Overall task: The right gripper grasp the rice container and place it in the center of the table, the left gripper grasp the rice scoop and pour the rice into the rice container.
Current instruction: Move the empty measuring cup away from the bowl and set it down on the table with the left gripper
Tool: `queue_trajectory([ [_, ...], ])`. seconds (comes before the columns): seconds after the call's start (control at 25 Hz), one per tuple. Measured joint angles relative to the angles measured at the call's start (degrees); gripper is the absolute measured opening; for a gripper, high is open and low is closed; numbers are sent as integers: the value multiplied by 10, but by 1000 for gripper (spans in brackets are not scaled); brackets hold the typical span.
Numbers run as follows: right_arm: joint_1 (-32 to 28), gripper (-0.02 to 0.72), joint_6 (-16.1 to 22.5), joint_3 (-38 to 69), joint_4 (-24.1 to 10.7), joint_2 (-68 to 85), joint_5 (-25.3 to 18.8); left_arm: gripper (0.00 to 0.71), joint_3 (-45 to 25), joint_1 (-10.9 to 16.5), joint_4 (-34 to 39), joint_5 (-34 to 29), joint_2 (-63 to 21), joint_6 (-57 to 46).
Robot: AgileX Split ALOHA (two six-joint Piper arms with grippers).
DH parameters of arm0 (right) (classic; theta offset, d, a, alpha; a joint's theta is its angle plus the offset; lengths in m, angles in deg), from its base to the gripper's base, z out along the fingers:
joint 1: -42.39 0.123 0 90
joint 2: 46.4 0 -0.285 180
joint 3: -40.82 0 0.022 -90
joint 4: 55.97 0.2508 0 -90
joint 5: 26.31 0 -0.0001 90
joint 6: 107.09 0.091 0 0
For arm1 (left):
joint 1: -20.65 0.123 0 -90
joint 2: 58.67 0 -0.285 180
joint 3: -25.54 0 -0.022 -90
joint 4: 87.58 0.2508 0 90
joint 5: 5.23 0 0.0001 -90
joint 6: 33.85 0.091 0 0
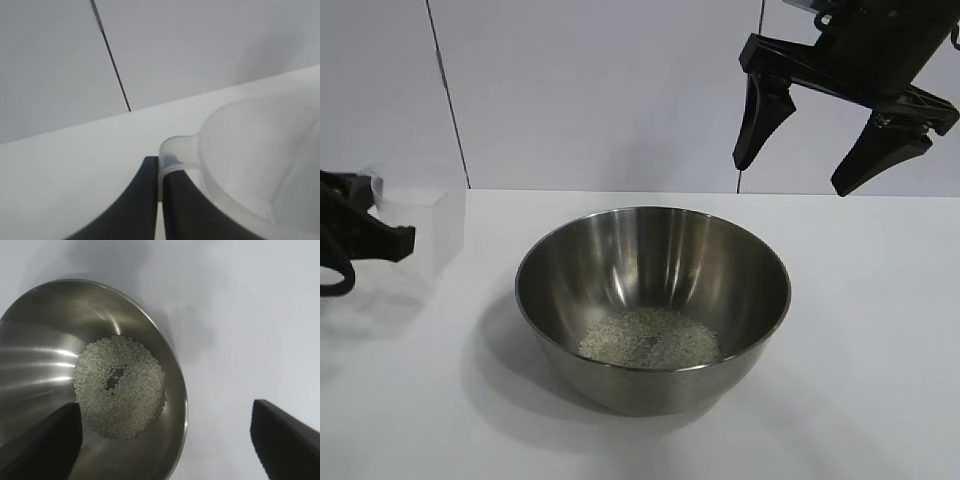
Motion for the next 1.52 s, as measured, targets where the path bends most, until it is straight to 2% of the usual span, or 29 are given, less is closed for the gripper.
queue_trajectory([
  [0.44,0,631,0,0,2,0,10,12,58,2,14,1,92,-6],
  [1.0,0,631,0,0,2,0,10,17,74,2,8,7,130,-34],
  [1.12,0,631,0,0,2,0,10,74,74,2,8,7,130,-34],
  [1.52,0,631,0,0,2,0,10,370,66,2,-3,8,130,-35],
])
